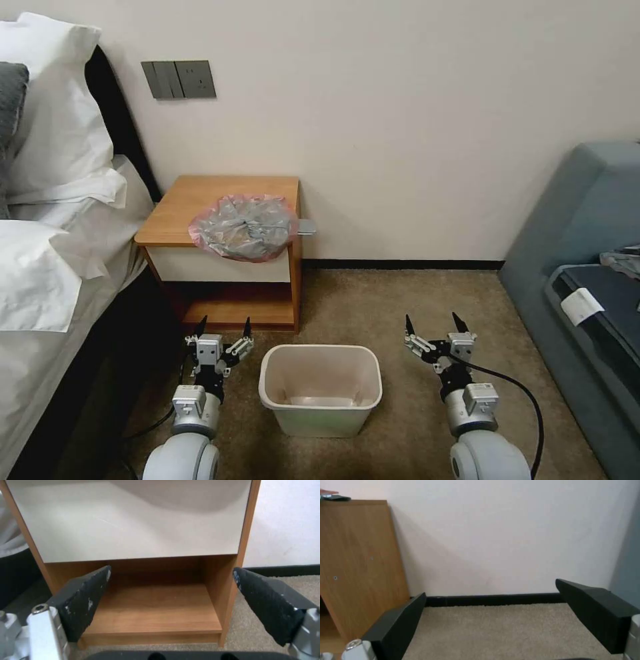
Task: Pick up the garbage bag from the table and place it over the trash can.
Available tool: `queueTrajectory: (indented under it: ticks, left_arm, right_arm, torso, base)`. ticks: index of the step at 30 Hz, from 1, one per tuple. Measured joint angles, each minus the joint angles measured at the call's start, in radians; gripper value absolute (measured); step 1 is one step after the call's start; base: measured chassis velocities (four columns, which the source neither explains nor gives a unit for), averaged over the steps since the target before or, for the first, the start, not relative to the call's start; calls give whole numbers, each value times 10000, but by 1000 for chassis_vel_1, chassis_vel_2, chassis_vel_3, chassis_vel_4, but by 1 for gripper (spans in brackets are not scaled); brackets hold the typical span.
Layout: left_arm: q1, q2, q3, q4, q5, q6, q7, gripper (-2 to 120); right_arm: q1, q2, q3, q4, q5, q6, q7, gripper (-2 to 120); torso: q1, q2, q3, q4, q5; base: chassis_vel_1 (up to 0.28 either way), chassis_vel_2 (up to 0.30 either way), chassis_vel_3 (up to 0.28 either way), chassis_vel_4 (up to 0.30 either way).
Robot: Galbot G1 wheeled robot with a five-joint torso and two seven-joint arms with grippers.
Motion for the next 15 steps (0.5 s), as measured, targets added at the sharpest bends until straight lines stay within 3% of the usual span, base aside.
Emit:
queueTrajectory:
  ticks: [15]
  left_arm:
    - [0,0,0,0,0,0,0,96]
  right_arm:
    - [0,0,0,0,0,0,0,100]
  torso:
    - [0,0,0,0,0]
  base:
    - [0,0,0,0]
